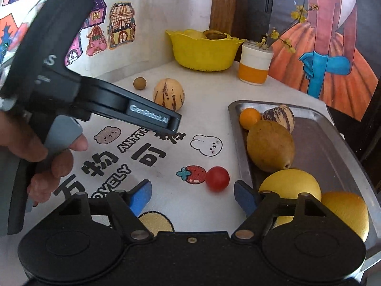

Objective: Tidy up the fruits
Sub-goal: 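Move both open tools back toward the orange and red cherry tomato, then grasp the orange with the left tool while the right tool grasps the red cherry tomato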

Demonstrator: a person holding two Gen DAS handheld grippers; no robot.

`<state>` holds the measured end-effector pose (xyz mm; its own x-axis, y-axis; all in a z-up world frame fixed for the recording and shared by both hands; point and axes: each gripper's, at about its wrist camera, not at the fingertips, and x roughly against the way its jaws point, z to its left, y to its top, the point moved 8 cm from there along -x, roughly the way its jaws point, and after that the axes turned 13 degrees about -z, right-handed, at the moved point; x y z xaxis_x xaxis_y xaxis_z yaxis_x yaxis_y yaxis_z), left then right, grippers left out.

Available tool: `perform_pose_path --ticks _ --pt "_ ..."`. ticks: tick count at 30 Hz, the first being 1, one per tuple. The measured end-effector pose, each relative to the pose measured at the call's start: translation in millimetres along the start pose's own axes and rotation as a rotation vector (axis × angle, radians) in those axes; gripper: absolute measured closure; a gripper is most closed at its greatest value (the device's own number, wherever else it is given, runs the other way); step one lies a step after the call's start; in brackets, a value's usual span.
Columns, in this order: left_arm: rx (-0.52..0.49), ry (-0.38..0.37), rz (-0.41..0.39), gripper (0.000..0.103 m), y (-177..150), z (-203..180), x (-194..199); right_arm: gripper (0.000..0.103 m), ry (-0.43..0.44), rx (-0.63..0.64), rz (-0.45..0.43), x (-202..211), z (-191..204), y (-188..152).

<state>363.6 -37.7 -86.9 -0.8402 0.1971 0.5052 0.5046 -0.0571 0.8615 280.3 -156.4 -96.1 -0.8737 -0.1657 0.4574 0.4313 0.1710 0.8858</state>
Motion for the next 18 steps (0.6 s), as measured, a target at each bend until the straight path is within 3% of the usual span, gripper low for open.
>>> perform_pose_path --ticks 8,11,13,15,18 --pt "-0.022 -0.017 -0.010 0.032 1 -9 -13 0.037 -0.016 0.113 -0.016 -2 -3 3" --pt "-0.023 -0.017 -0.019 0.046 2 -11 -14 0.042 -0.017 0.136 -0.019 -4 -4 4" --pt "-0.017 -0.025 -0.020 0.062 3 -11 -14 0.048 -0.025 0.163 -0.021 -6 -4 5" --pt "-0.011 -0.036 -0.018 0.067 4 -13 -14 0.050 -0.026 0.171 -0.017 -7 -7 6" --pt "-0.008 -0.052 -0.013 0.067 3 -15 -11 0.055 -0.028 0.183 -0.012 -8 -8 6"
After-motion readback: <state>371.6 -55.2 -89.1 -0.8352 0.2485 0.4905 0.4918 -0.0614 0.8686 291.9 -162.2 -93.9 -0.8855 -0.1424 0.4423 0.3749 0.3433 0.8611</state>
